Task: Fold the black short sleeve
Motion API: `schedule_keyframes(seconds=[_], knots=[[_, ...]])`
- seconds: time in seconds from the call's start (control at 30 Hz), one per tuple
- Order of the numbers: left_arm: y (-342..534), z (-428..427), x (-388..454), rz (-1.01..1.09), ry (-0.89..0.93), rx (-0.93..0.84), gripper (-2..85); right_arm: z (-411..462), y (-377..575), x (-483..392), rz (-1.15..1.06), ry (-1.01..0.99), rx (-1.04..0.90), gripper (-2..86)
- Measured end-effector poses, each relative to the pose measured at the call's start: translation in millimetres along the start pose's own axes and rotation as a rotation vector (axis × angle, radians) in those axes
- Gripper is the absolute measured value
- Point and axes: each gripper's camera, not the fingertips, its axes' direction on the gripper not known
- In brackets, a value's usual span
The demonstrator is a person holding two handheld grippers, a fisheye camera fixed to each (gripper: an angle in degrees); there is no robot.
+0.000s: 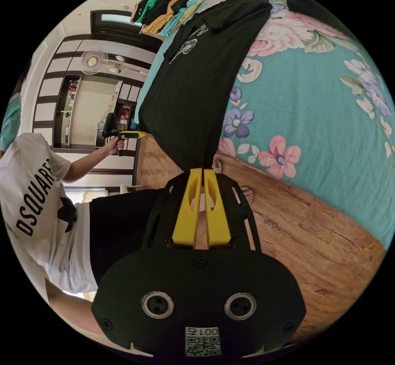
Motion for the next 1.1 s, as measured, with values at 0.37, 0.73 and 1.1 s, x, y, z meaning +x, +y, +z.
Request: schedule_keyframes(seconds=[0.37, 0.73, 1.1], knots=[[-17.5, 24.8, -21.4, 0.064, 0.039, 0.010, 11.6, 22.3, 5.5, 63.3, 0.021, -0.004, -0.014, 1.2], [6.8, 16.0, -81.4, -0.098, 0.374, 0.169, -0.7, 47.1, 10.6, 100.7, 0.003, 0.021, -0.174, 9.7], [11.0, -3.9, -97.1, -0.108, 0.523, 0.169, -0.9, 55.3, 6.9, 131.4, 0.021, -0.295, 0.041, 1.1]])
